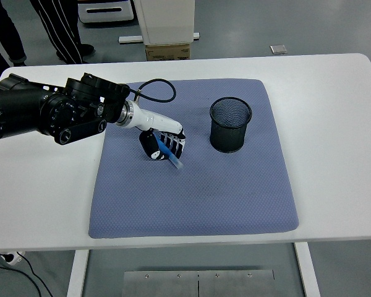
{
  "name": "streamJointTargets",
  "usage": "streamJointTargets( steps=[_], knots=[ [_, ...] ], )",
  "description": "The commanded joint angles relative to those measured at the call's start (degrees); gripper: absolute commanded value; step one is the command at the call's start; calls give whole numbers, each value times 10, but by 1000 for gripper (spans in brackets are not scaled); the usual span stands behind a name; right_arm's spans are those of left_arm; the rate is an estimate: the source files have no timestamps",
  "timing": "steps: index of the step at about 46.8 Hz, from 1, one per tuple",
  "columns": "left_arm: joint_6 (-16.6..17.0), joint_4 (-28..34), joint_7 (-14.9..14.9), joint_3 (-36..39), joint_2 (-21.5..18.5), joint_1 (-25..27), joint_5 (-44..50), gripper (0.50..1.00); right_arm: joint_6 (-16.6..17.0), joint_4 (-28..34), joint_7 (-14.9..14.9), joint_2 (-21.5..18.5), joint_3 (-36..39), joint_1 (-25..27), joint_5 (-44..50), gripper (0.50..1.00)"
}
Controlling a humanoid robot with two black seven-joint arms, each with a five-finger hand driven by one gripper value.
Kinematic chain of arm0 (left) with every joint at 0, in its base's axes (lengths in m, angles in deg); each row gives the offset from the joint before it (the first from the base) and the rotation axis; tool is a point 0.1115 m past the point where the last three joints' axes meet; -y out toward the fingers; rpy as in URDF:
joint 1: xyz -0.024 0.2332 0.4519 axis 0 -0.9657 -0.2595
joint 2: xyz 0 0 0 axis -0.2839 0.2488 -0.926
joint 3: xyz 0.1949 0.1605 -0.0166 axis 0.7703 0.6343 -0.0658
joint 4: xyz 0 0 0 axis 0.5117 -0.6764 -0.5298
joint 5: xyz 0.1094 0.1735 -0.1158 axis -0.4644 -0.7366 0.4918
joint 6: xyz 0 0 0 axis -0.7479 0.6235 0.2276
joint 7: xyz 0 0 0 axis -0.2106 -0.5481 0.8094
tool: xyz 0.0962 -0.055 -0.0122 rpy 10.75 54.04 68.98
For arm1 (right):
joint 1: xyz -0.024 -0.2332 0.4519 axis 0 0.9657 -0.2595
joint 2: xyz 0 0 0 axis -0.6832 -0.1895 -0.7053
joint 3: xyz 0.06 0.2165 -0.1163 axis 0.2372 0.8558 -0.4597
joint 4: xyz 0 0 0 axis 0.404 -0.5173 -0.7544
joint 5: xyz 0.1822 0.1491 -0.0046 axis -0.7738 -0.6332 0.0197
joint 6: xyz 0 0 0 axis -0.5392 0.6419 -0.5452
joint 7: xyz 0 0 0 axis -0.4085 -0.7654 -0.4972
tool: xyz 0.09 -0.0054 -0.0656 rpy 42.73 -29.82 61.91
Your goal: Left hand places marker in pen holder
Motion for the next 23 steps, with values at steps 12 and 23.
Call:
streamJointTargets(
  steps=[12,23],
  knots=[
    [-1,-1,10,-4,-8,13,15,500,0,0,0,0,0,0,0,1000],
    [-2,-1,20,-8,-7,22,42,500,0,0,0,0,0,0,0,1000]
  ],
)
